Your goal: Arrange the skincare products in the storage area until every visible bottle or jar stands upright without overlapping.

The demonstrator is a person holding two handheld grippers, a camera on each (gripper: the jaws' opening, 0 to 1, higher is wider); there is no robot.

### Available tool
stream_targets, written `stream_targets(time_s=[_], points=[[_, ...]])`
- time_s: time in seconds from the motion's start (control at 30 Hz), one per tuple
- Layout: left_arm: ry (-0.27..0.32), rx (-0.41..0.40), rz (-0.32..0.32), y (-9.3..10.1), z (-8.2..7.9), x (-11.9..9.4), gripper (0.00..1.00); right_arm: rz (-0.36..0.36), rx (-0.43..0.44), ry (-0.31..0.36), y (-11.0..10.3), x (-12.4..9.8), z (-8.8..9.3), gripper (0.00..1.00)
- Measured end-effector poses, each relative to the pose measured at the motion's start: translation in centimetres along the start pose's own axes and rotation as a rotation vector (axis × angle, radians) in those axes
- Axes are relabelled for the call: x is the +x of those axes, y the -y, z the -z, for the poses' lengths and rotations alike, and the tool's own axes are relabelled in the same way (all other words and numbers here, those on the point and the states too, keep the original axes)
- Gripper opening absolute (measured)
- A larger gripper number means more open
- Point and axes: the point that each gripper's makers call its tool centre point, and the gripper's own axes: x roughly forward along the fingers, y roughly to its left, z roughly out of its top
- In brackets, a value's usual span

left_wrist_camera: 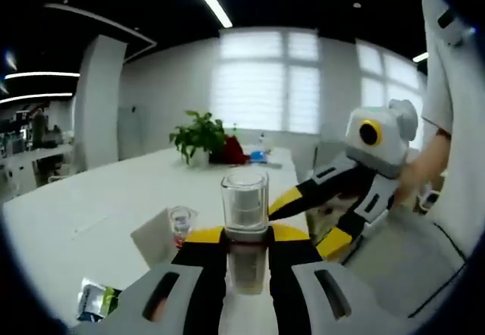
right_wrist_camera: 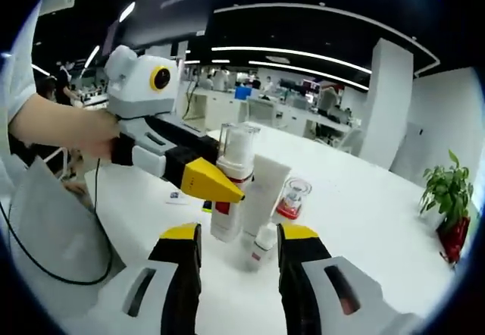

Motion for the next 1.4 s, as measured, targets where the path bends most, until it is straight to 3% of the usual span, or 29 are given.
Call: stream_targets(time_s=[0.2,0.37,0.67,0.73,0.9,1.07,1.4], points=[[-0.022,0.030,0.015,-0.8,2.6,0.8,0.16,0.022,0.031,-0.017,1.4,-0.3,0.8,0.48],[-0.015,0.040,0.022,-1.6,3.8,1.6,0.16,0.030,0.046,-0.034,2.5,-0.4,1.4,0.55],[-0.019,0.081,0.021,-3.3,6.6,2.4,0.16,0.087,0.048,-0.086,4.9,-0.9,3.6,0.55],[-0.004,0.065,0.039,-3.4,6.9,2.5,0.16,0.095,0.041,-0.094,5.2,-0.9,4.1,0.56],[-0.030,0.084,0.083,-3.1,8.6,3.1,0.16,0.108,0.097,-0.103,5.7,-1.0,5.0,0.60],[-0.017,0.077,0.079,-3.4,9.2,3.9,0.16,0.093,0.094,-0.105,5.2,-0.6,5.1,0.63],[0.005,0.071,0.088,-3.9,9.3,4.3,0.16,0.115,0.104,-0.120,5.8,-0.8,5.6,0.61]])
